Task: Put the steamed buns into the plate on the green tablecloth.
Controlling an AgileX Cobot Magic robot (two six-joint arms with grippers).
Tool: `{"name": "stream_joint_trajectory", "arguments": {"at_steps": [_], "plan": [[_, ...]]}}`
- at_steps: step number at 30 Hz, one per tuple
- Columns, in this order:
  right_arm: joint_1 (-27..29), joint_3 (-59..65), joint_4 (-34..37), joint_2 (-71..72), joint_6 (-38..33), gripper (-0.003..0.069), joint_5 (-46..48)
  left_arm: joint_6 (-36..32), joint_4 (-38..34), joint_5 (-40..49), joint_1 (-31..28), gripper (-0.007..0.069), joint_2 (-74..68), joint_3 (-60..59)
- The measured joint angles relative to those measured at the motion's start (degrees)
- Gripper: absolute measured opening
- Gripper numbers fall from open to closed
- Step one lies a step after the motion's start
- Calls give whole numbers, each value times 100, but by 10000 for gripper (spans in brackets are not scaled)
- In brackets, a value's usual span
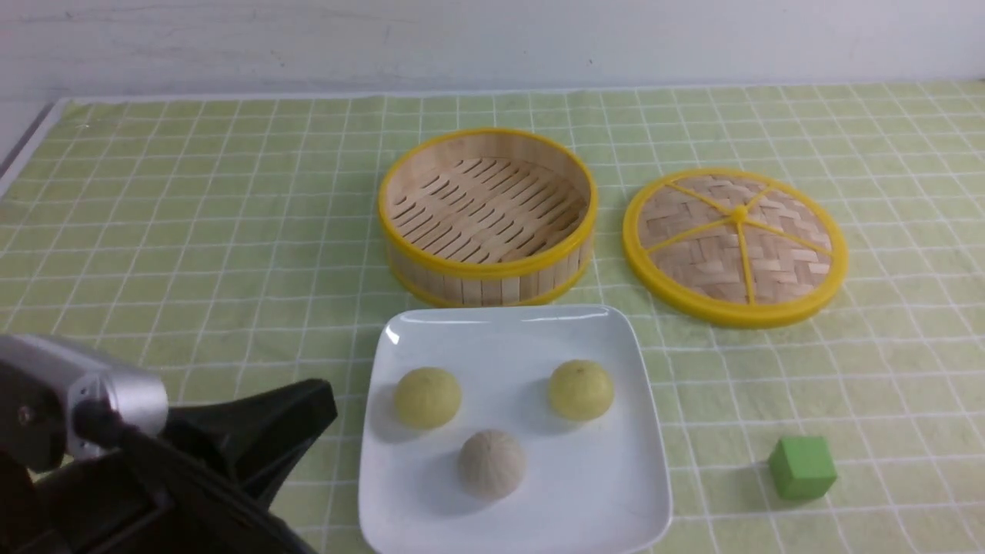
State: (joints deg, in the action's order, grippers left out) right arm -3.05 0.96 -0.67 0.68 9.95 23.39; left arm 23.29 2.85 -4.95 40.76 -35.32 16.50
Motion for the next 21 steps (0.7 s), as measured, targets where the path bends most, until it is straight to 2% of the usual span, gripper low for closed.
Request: {"name": "stream_joint_trajectory", "arguments": {"at_steps": [9, 15, 21], "plan": [[0, 0, 0, 0, 0, 49, 0, -49, 0, 54, 0, 17, 0, -449], [0, 0, 0, 0, 0, 60, 0, -1106, 124, 815, -135, 24, 123, -449], [0, 0, 0, 0, 0, 68, 0, -1298, 321, 1895, -1579, 32, 1347, -655]]}}
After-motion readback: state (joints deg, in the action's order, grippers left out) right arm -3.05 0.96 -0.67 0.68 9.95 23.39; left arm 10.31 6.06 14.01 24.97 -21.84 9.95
